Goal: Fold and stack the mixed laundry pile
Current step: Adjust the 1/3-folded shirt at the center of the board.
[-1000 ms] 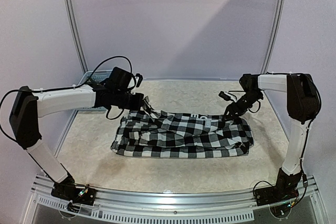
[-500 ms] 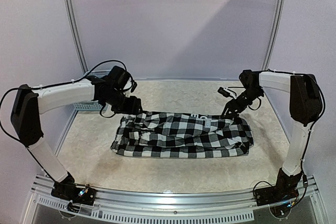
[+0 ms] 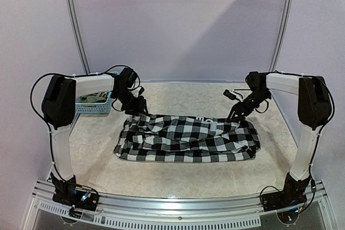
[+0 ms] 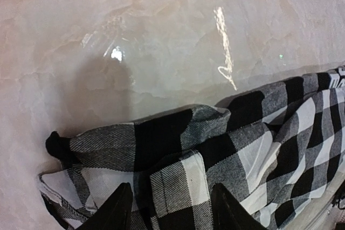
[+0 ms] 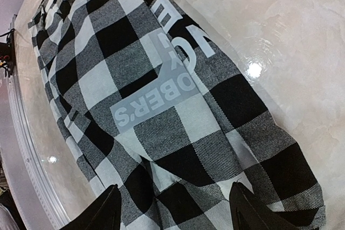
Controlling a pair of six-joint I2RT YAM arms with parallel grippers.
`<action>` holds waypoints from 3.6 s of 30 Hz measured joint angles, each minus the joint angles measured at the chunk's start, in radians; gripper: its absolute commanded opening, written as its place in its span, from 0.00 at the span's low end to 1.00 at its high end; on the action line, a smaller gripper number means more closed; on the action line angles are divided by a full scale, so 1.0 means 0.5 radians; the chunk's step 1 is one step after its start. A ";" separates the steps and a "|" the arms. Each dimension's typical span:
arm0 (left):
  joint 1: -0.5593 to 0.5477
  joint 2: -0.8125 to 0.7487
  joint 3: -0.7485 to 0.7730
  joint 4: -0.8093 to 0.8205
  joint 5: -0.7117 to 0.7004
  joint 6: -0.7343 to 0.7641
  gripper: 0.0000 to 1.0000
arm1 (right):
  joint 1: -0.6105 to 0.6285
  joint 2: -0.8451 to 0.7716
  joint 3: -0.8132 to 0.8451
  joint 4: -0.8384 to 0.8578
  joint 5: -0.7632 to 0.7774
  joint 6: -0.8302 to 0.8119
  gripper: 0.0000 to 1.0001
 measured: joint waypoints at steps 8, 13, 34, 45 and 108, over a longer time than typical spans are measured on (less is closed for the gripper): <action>0.003 0.047 0.021 -0.050 0.150 0.058 0.36 | 0.002 -0.002 0.000 -0.004 -0.003 0.000 0.69; 0.003 0.095 0.063 -0.066 0.175 0.078 0.18 | 0.002 -0.002 -0.009 -0.003 -0.002 0.000 0.69; 0.018 -0.205 -0.064 0.093 -0.066 0.098 0.00 | 0.002 -0.002 -0.056 0.011 0.017 -0.005 0.69; 0.051 -0.148 -0.089 0.156 -0.105 0.039 0.00 | 0.002 -0.001 -0.061 0.027 0.089 0.010 0.68; -0.961 -0.117 0.442 0.060 -0.401 0.636 1.00 | 0.074 -0.077 0.168 -0.026 0.342 0.195 0.63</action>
